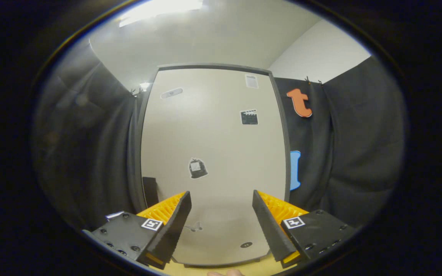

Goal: Open the shoe cabinet door, grab the shoes and put them into the shoe cabinet, then close the shoe cabinet door.

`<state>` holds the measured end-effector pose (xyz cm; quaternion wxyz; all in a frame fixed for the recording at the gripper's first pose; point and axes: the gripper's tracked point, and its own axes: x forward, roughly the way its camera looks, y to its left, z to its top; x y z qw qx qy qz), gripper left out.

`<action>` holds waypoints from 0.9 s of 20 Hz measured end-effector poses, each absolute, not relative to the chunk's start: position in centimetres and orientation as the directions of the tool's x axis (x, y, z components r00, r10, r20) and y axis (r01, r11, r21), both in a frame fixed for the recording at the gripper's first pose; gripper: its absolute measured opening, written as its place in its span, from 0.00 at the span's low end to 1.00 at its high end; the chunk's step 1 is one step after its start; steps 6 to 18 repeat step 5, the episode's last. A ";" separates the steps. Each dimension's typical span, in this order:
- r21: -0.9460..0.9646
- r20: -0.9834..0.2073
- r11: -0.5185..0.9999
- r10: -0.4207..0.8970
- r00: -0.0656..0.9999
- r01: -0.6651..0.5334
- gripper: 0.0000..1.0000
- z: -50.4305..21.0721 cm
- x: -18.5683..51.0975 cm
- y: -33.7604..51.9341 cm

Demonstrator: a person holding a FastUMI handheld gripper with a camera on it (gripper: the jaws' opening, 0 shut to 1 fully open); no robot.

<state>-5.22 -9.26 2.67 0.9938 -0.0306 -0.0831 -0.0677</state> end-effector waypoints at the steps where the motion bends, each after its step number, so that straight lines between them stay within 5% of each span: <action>1: -0.052 0.173 0.990 -0.120 0.978 0.131 0.99 2.7 -5.4 -10.2; 18: -0.052 0.178 0.994 -0.083 0.981 0.094 0.99 3.0 -5.9 -14.7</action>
